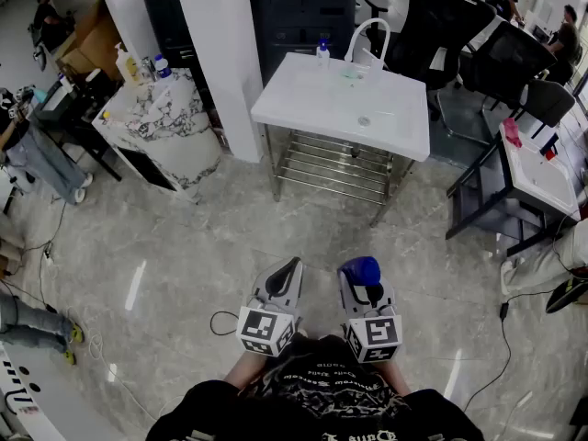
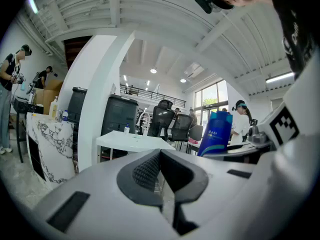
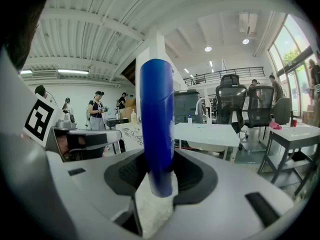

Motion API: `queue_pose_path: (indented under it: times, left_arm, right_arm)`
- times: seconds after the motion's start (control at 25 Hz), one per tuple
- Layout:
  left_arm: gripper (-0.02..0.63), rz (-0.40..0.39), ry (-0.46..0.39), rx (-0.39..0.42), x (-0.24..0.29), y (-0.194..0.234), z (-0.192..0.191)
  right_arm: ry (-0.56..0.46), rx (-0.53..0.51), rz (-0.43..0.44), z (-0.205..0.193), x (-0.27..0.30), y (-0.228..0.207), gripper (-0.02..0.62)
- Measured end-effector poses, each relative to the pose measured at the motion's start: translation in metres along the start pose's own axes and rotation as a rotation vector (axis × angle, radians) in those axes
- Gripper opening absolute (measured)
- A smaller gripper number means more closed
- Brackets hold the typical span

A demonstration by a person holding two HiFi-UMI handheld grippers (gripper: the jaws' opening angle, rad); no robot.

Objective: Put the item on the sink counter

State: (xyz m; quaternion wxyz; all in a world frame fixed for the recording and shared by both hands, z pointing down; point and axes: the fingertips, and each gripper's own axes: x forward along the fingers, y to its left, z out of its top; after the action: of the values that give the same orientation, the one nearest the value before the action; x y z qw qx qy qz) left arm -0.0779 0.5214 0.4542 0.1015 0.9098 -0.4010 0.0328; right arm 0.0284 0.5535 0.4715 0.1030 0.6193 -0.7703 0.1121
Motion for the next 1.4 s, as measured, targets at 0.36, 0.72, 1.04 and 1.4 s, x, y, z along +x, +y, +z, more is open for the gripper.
queue_pose_path:
  times: [0.36,0.72,1.04,1.4]
  left_arm:
    - [0.006,-0.009,0.010,-0.012,-0.001,0.030,-0.004]
    - [0.006,-0.013,0.028,-0.024,0.017,0.046,-0.007]
    - [0.006,0.074,0.030,-0.058,0.079,0.090,-0.002]
    - [0.006,0.163,0.012,-0.087,0.183,0.120,0.025]
  right_arm:
    - [-0.014,0.033,-0.030,0.003,0.019,0.008,0.155]
    - [-0.022,0.058,0.000,0.012,0.053,-0.001,0.156]
    - [-0.015,0.035,0.085,0.034,0.145,-0.042,0.156]
    - [-0.004,-0.014,0.198,0.076,0.242,-0.102,0.156]
